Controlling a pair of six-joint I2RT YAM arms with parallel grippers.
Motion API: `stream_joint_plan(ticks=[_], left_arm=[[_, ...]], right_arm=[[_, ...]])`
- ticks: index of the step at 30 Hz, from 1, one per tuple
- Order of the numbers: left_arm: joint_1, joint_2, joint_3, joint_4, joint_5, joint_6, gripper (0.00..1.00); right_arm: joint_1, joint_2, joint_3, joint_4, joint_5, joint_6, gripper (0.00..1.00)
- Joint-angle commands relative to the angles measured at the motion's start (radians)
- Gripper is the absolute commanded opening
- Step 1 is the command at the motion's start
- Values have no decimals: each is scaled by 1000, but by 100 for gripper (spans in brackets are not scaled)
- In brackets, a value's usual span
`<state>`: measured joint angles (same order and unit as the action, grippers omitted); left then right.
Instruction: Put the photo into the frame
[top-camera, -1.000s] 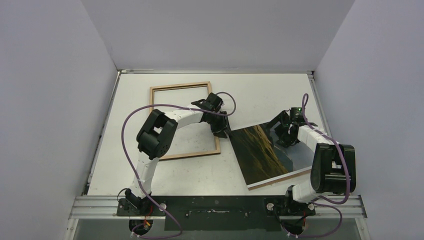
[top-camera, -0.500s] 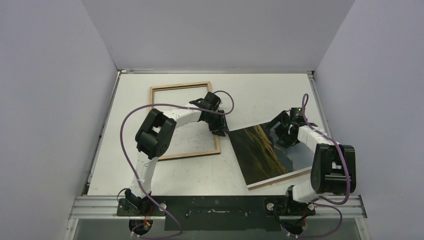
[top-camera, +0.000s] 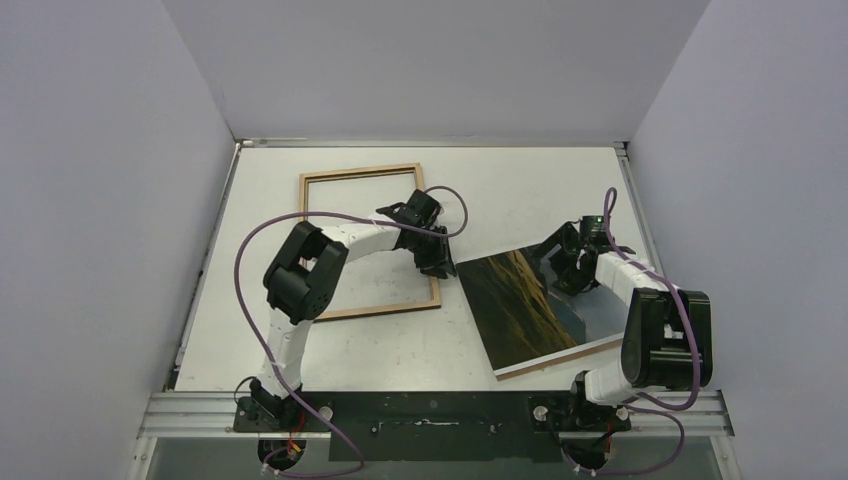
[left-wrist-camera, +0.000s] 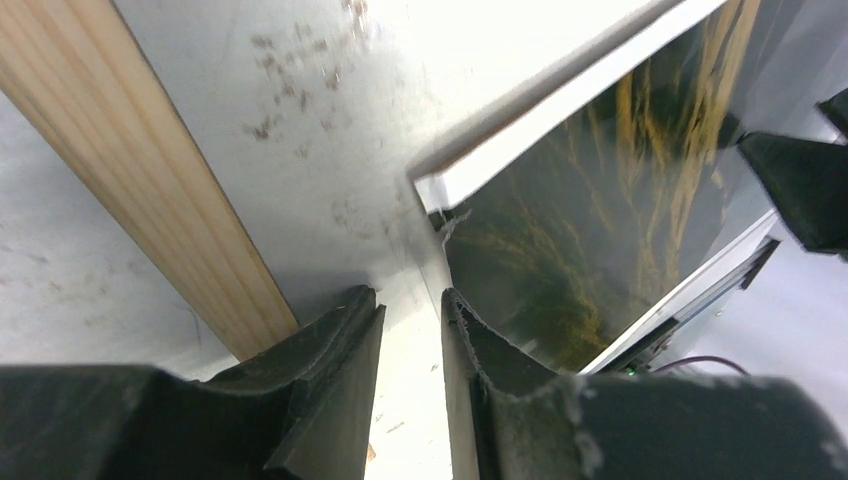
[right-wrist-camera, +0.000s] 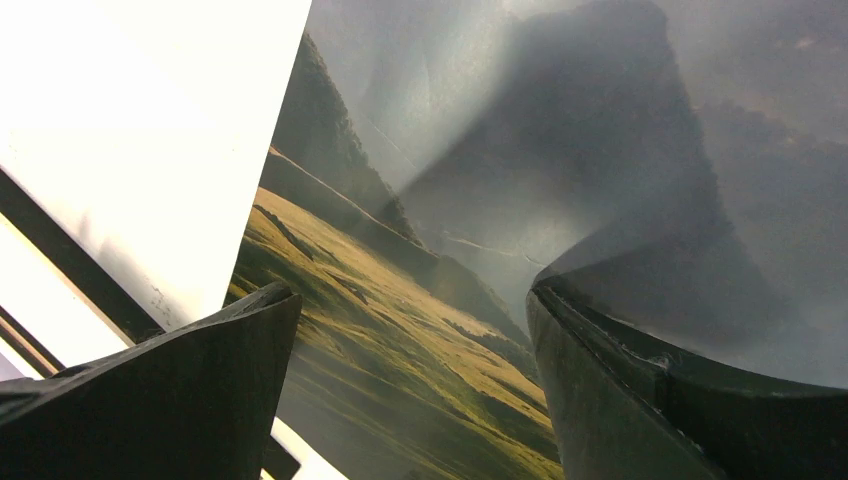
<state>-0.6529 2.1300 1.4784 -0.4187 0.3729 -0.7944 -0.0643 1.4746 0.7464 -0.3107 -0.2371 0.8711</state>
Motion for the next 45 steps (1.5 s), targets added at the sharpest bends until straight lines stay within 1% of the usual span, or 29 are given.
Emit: stream_joint_plan(ticks=[1,4,8,9,10,13,15,20,22,25,27,30,33,36,42,45], left_arm=[[-54,-67,-56,-39,-60,66,29],[-113,-124,-77,-76,-106,68,34],[-196,-199,-156,-84,-199,9,41],[-211,-216,-185,-70,-212,-12,43],[-229,-236,-219,-27,-217,-39,46],[-266,-284,-321,74,-199,-83,54],[-284,-298,-353,118,-180,-118,57],[-316,-294,-372,135,-156,-193,57],[-322,-282,-398,182,-136,-237,56],[-329,-251,-429,253,-103,-311,52],[-340,-235,-436,271,-110,-338,51],[-349,-221,-440,276,-141,-351,51],[-351,-217,-451,274,-159,-362,51],[-350,-219,-459,263,-179,-367,53],[-349,-228,-452,224,-210,-342,57],[-350,-234,-450,219,-212,-328,59]], right_arm=[[18,-20,-7,-131,58,-52,88],[36,-69,58,-205,104,-81,88],[58,-111,161,-327,196,-138,90],[59,-121,181,-359,226,-153,91],[58,-132,196,-391,275,-172,92],[58,-163,197,-440,372,-204,94],[58,-185,200,-486,395,-218,95],[55,-284,147,-604,416,-178,98],[50,-322,113,-647,415,-144,98],[43,-371,61,-701,409,-103,99],[35,-391,19,-744,421,-72,100],[27,-421,-17,-761,424,9,100],[-7,-431,-42,-784,462,63,100],[-63,-398,-54,-804,517,90,100],[-234,-267,-52,-721,517,49,100],[-316,-261,-66,-671,502,22,100]])
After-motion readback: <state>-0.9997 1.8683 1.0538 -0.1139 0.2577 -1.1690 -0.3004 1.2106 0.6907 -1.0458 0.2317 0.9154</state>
